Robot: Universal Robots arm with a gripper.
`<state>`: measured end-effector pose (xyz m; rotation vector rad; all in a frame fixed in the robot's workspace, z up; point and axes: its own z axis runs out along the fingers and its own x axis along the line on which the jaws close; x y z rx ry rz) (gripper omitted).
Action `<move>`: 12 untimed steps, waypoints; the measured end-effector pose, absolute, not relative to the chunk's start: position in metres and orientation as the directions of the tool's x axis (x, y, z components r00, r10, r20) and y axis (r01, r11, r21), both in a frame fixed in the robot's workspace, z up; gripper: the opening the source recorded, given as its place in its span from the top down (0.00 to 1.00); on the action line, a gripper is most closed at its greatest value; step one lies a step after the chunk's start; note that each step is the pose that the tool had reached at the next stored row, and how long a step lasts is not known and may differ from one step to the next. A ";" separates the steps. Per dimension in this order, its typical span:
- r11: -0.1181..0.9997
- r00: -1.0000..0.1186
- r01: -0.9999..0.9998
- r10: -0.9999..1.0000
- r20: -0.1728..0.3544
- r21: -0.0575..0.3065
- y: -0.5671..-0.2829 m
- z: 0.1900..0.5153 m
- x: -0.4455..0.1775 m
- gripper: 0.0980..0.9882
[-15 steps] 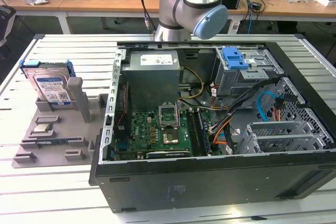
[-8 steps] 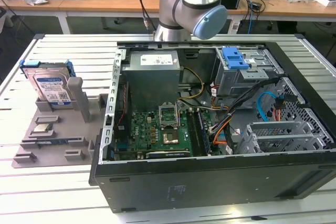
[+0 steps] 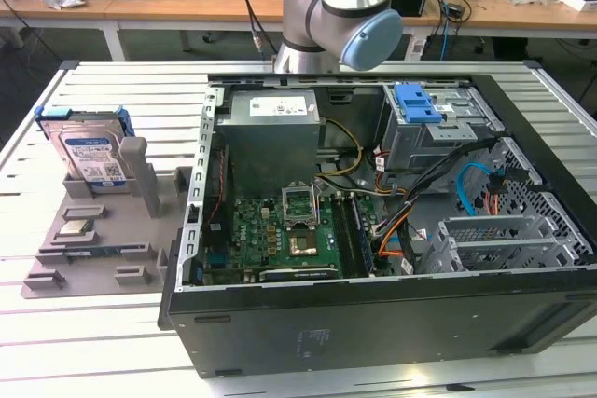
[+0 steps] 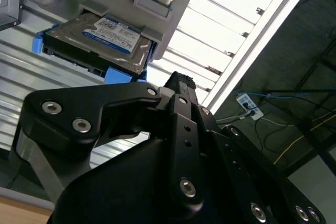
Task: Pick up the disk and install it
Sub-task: 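Reach for the disk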
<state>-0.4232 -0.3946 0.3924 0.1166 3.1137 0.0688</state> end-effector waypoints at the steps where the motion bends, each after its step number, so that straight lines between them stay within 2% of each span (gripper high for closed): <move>1: 0.996 -0.997 0.074 0.075 -0.023 0.045 -0.393 0.392 -0.423 0.99; 5: 0.996 -0.997 0.074 0.075 -0.024 0.043 -0.382 0.392 -0.423 0.99; 12: 0.996 -0.997 0.074 0.075 -0.023 0.043 -0.382 0.392 -0.423 0.99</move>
